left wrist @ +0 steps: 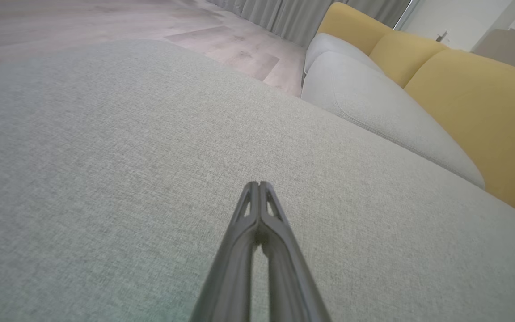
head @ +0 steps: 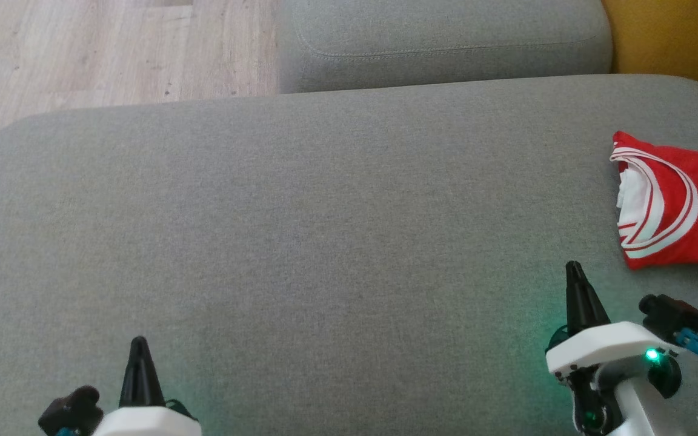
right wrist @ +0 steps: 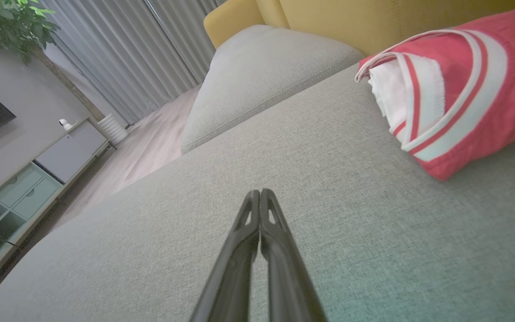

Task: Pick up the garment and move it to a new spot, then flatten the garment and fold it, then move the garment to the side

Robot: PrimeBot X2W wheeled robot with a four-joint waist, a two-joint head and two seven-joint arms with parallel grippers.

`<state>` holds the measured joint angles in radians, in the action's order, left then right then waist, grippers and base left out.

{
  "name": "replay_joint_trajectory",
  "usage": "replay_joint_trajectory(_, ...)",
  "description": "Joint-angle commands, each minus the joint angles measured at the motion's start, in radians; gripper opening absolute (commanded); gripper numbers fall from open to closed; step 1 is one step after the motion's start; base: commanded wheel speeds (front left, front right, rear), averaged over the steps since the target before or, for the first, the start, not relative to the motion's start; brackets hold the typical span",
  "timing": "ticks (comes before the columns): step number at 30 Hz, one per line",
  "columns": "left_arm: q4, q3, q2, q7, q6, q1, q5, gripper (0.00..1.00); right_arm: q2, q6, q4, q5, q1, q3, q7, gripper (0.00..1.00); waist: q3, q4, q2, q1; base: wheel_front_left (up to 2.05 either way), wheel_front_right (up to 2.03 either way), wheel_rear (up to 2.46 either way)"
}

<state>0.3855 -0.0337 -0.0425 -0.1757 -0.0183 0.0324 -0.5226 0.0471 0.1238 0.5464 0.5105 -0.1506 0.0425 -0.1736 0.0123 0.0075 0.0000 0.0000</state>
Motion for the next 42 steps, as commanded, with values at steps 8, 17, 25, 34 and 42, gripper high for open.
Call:
replay_joint_trajectory(8,-0.043,0.027,-0.003,0.026,-0.013,-0.054,-0.103,0.0,0.004,0.002,-0.06,0.106,-0.023,-0.016,0.028,0.0,-0.001,-0.001,0.0,0.0,0.0,0.0,0.0)
replay_joint_trajectory(17,-0.053,0.039,-0.004,0.053,-0.023,-0.063,-0.202,0.0,0.004,0.003,-0.085,0.206,-0.017,-0.03,0.054,0.0,-0.002,-0.001,0.0,0.0,0.0,0.0,0.0)
replay_joint_trajectory(25,-0.06,0.048,-0.004,0.073,-0.031,-0.069,-0.279,0.0,0.004,0.003,-0.104,0.284,-0.012,-0.041,0.075,0.0,-0.002,-0.002,0.0,0.0,0.0,0.0,0.0)
replay_joint_trajectory(34,-0.07,0.061,-0.005,0.1,-0.041,-0.078,-0.378,0.0,0.004,0.003,-0.128,0.384,-0.005,-0.055,0.101,0.0,-0.003,-0.003,0.0,0.0,0.0,0.0,0.0)
replay_joint_trajectory(42,-0.079,0.071,-0.005,0.123,-0.049,-0.086,-0.466,0.0,0.004,0.004,-0.149,0.472,0.001,-0.068,0.124,0.0,-0.004,-0.003,0.0,0.0,0.0,0.0,0.0)
